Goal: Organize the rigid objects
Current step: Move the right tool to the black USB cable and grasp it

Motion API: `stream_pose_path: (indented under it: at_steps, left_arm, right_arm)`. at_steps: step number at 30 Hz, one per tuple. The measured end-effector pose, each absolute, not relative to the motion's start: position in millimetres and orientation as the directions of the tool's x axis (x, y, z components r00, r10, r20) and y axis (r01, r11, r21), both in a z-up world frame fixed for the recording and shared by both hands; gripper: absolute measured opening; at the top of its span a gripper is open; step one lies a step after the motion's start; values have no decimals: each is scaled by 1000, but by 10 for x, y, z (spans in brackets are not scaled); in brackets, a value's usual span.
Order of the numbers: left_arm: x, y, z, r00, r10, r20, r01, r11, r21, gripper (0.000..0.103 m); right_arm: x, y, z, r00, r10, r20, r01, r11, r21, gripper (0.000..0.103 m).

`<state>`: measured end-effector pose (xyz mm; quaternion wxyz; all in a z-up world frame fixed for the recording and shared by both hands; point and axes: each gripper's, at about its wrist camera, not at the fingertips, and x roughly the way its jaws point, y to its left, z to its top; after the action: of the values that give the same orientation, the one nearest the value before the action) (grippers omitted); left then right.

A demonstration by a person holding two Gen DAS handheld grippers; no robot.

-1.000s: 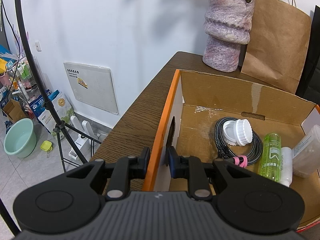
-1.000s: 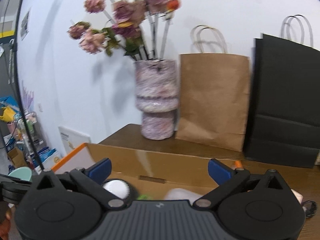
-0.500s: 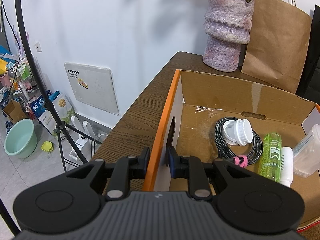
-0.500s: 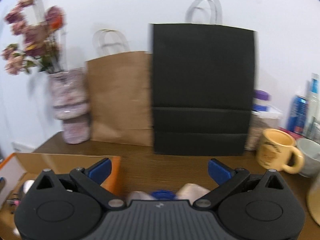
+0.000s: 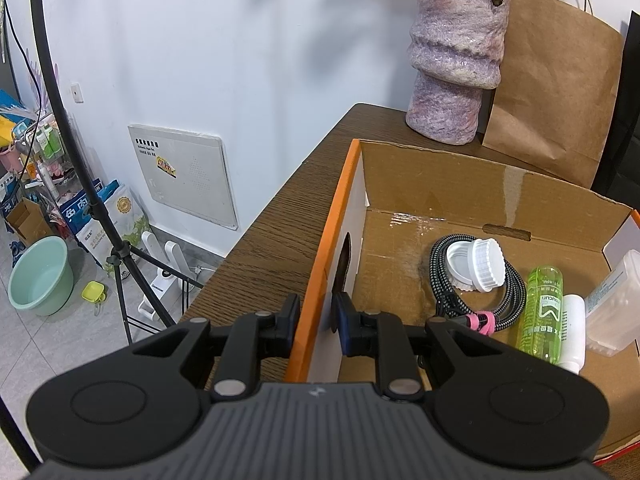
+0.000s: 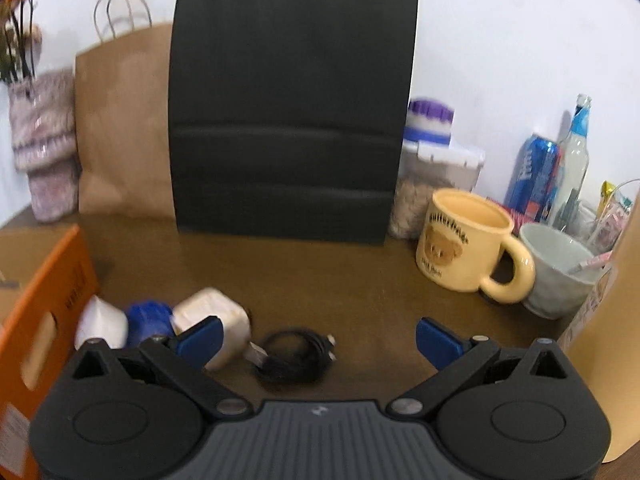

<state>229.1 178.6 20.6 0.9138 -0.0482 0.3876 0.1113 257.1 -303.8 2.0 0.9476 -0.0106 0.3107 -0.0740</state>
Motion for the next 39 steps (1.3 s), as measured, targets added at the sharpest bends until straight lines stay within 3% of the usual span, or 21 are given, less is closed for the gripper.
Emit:
stream_pose_path:
  at_steps: [7,17,18,21,39]
  left_arm:
    - [2291,1787,205,675,165,-719,-242,970,-4,20]
    - [2291,1787,205,675,166,-719,-242,970,-3,20]
    - [2291,1786,205,675,166,-719,-242,970,-3,20]
    - [2291,1788,205,675,165,-719,-242,970,-4,20]
    - [2290,1789,205,675,165,-719,-242,970,-5,20]
  right_arm:
    - [2725,-3044,-211,740,-115,-663,90,993,-71,103]
    - [2824,-3090,-360,742,-70,-666,97,995,4,100]
    - [2835,-3107,-363,746,-55,-663,92,995,22,95]
    - [2805,-3100,-331,772,-41,-635,80,996,32,60]
    - [2681,-3076,-265,789,-85,-609,115,993,11,54]
